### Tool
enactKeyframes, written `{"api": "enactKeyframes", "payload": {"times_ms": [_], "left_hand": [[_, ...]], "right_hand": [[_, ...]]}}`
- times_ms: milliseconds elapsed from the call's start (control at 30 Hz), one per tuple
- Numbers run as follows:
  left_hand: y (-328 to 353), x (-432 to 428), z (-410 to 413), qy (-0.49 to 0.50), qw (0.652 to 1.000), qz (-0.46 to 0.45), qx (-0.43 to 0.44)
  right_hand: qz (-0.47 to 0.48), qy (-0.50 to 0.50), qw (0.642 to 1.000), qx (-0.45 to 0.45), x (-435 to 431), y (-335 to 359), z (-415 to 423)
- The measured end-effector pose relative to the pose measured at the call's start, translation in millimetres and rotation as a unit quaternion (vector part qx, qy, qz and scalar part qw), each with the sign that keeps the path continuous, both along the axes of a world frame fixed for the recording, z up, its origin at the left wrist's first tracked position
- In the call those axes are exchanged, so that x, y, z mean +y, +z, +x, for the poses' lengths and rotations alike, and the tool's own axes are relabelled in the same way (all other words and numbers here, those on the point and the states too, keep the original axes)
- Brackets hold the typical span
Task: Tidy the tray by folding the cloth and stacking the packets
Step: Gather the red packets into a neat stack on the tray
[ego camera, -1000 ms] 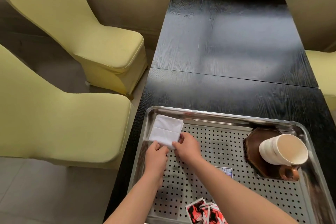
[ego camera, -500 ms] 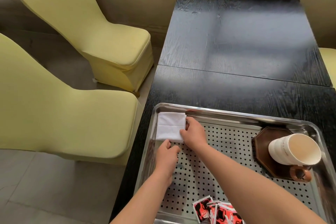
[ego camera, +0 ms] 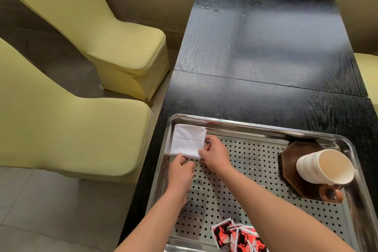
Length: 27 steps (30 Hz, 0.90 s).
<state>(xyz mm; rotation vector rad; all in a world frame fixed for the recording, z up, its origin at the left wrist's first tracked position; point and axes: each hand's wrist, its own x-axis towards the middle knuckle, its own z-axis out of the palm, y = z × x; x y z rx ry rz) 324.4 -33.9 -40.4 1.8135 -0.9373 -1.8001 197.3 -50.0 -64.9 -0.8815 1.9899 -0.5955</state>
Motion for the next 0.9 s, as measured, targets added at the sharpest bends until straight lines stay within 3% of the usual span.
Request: {"api": "enactKeyframes", "payload": {"times_ms": [233,367,567,667,733,900], "left_hand": [[-3,-3,3,-0.079,0.983,-0.084,-0.146],[-5,-4,5,-0.113,0.971,-0.113,-0.175],[-4,-1,7,-0.095,0.977,-0.105,-0.157],[-2,-1,9,-0.133,0.965,-0.13,-0.186],[-2,-1,10,-0.197,0.944,-0.151,-0.215],[-6,1,12,-0.347,0.874,-0.148,-0.307]], "right_hand": [[-0.049,-0.001,0.997,0.064,0,6,-4],[-0.041,0.009,0.997,0.065,-1,8,-3],[-0.045,-0.02,0.997,-0.054,1,7,-1],[-0.077,0.024,0.996,0.036,3,6,-3],[-0.083,0.104,0.985,0.111,3,6,-3],[0.004,0.247,0.933,0.262,-6,-1,-8]]}}
